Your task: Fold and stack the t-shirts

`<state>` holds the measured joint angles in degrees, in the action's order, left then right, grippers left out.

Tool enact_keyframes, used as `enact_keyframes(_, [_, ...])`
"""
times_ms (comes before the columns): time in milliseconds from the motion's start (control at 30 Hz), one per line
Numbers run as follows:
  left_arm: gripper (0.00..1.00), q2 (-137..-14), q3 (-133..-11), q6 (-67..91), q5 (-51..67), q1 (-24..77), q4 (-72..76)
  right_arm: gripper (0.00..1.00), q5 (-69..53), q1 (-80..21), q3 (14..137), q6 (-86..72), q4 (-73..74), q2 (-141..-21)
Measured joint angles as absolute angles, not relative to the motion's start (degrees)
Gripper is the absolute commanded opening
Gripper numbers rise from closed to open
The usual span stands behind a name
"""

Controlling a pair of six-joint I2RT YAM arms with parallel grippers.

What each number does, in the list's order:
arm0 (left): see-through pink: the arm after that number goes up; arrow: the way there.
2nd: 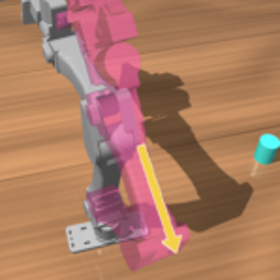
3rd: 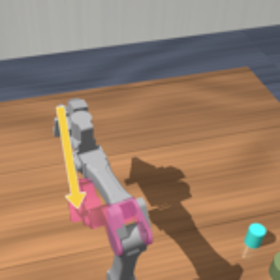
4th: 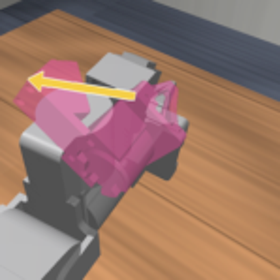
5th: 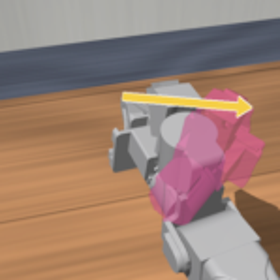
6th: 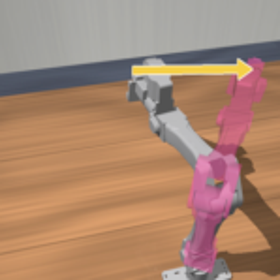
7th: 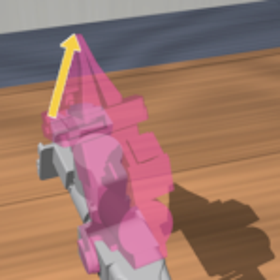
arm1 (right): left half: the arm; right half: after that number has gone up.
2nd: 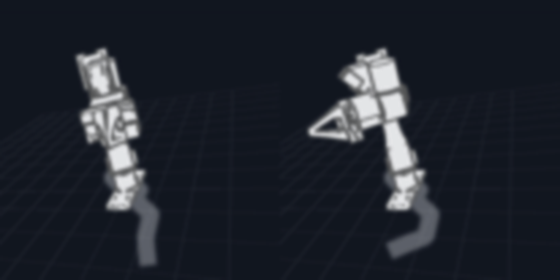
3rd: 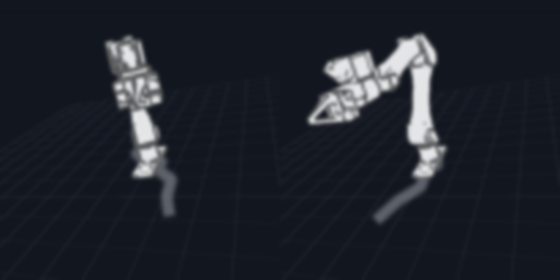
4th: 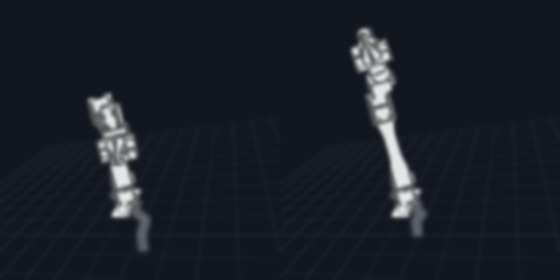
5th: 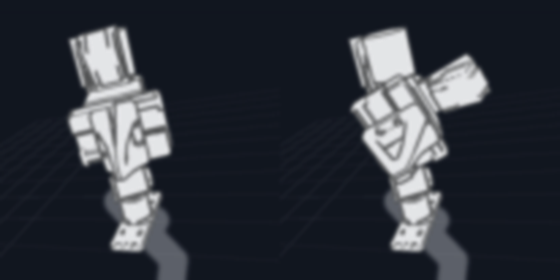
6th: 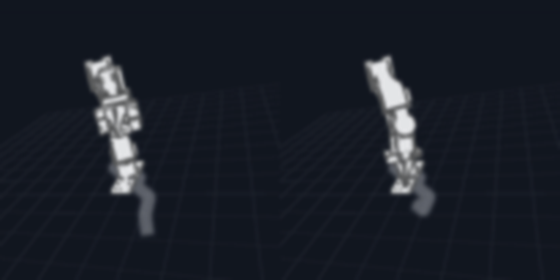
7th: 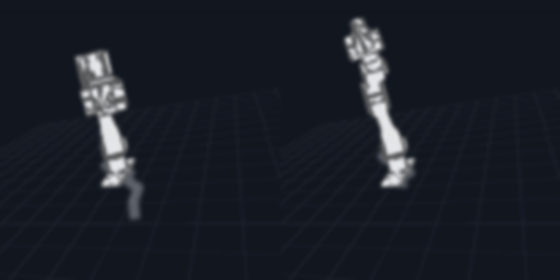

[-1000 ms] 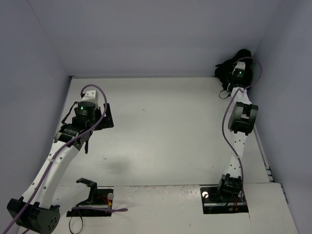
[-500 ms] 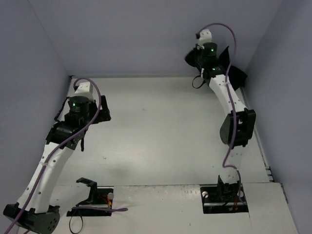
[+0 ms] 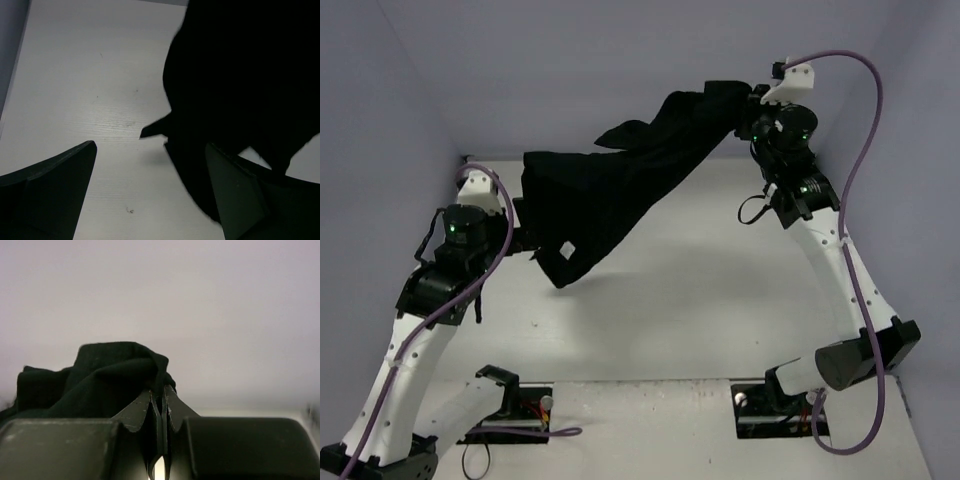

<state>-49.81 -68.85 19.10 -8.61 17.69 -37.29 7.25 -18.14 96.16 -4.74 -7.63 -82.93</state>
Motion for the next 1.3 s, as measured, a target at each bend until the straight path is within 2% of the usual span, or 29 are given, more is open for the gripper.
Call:
enact_keyframes(133, [0.89, -50.1, -66.5, 18.4, -8.6, 17.7, -37.1, 0.03, 11.5, -18.5, 78.8, -11.7, -7.7, -79.5])
enact_keyframes(200, [0.89, -51.0, -64.6, 18.4, -8.5, 17.7, -37.2, 0.12, 13.5, -18.5, 70.2, -16.0, -6.8, -79.3])
enact_keyframes(300, [0.89, -54.0, -62.1, 18.4, -7.6, 17.7, -36.8, 0.33, 15.4, -18.5, 60.0, -21.9, -4.1, -81.0])
enact_keyframes(433, [0.89, -58.8, -58.3, 18.2, -3.9, 18.0, -35.6, 0.50, 17.1, -18.1, 57.4, -25.6, 1.4, -87.1])
enact_keyframes(567, [0.89, -63.0, -57.5, 16.2, 1.9, 22.1, -34.5, 0.59, 17.1, -17.1, 60.1, -25.4, 5.3, -91.6])
enact_keyframes(800, [0.86, -74.2, -63.2, 13.3, 1.3, 41.9, -31.5, 0.60, 14.3, -7.8, 60.1, -25.1, 8.9, -85.8])
enact_keyframes(967, [0.70, -83.1, -64.1, 13.3, -1.7, 55.5, -28.0, 0.60, 10.4, 1.7, 56.9, -26.3, 10.4, -76.1])
enact_keyframes(1000, [0.69, -84.9, -64.1, 13.3, -1.6, 57.4, -27.6, 0.60, 9.5, 3.6, 55.9, -26.7, 10.7, -74.1])
enact_keyframes(1133, [0.70, -91.7, -64.1, 13.3, -0.9, 61.6, -26.6, 0.60, 6.3, 9.1, 51.9, -27.3, 11.9, -68.2])
enact_keyframes(1300, [0.70, -97.4, -64.1, 13.2, 1.4, 64.0, -26.4, 0.60, 3.1, 10.5, 49.0, -27.4, 12.8, -65.3])
